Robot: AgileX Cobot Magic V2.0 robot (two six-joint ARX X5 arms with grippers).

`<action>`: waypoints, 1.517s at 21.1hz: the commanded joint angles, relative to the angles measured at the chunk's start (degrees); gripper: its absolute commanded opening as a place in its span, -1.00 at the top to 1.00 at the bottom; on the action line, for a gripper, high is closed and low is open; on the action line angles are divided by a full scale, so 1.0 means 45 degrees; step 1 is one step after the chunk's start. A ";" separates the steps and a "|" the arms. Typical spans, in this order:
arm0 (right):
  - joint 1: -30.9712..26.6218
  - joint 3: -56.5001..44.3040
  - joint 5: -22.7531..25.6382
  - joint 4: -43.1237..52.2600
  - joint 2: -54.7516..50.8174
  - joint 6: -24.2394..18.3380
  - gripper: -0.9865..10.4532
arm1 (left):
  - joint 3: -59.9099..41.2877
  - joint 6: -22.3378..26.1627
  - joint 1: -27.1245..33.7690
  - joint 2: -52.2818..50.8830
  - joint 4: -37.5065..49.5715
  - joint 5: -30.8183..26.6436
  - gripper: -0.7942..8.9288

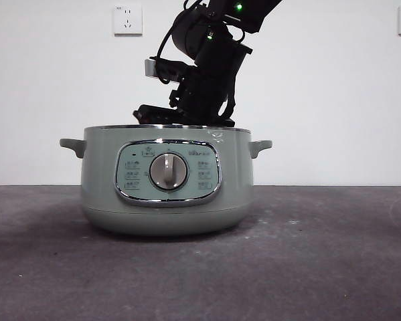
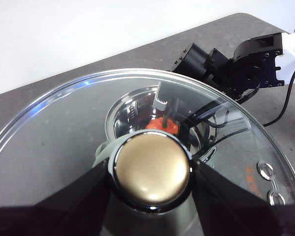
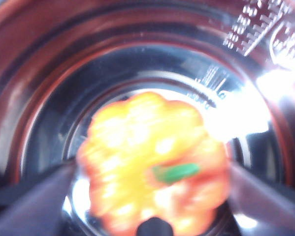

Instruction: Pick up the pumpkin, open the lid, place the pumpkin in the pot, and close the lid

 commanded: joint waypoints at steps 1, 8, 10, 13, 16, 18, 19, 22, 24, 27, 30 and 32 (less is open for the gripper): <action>0.0053 0.0131 0.0078 0.0015 -0.0369 0.0180 -0.35 | 0.0083 -0.0029 0.0024 -0.0097 0.0578 0.0107 0.85; -0.0209 0.0214 0.2560 -0.2093 -0.5382 0.1239 -0.33 | 0.0083 0.0204 0.0000 0.1933 0.1972 0.0816 0.85; -0.0359 0.0214 0.2720 -0.3109 -0.7028 0.1511 -0.33 | 0.0083 0.0228 0.0000 0.2837 0.2628 0.0855 0.85; -0.0374 0.0209 0.2705 -0.3954 -0.8835 0.1564 -0.33 | 0.0083 0.0267 -0.0015 0.4036 0.3594 0.1559 0.85; -0.0350 0.0214 0.2618 -0.4658 -1.0346 0.1642 -0.33 | 0.0083 0.0262 -0.0151 0.5367 0.4707 0.1763 0.85; -0.0350 0.0209 0.2613 -0.5047 -1.0909 0.1768 -0.33 | 0.0083 0.0267 -0.0321 0.6057 0.5158 0.1758 0.85; -0.0350 0.0209 0.2618 -0.5217 -1.1123 0.1812 -0.33 | 0.0083 0.0267 -0.0364 0.6329 0.5328 0.1749 0.85; -0.0350 0.0209 0.2618 -0.5697 -1.1604 0.1914 -0.33 | 0.0083 0.0291 -0.0461 0.7121 0.5887 0.1749 0.85; -0.0350 0.0214 0.2618 -0.5984 -1.1832 0.1943 -0.33 | 0.0083 0.0306 -0.0515 0.7587 0.6251 0.1758 0.85; -0.0350 0.0214 0.2623 -0.6309 -1.2080 0.1943 -0.33 | 0.0083 0.0306 -0.0602 0.8267 0.6785 0.1753 0.85; -0.0350 0.0209 0.2623 -0.6547 -1.2167 0.1953 -0.33 | 0.0083 0.0306 -0.0665 0.8869 0.7266 0.1739 0.85; -0.0350 0.0209 0.2623 -0.6717 -1.2201 0.1962 -0.33 | 0.0083 0.0306 -0.0685 0.9219 0.7533 0.1739 0.85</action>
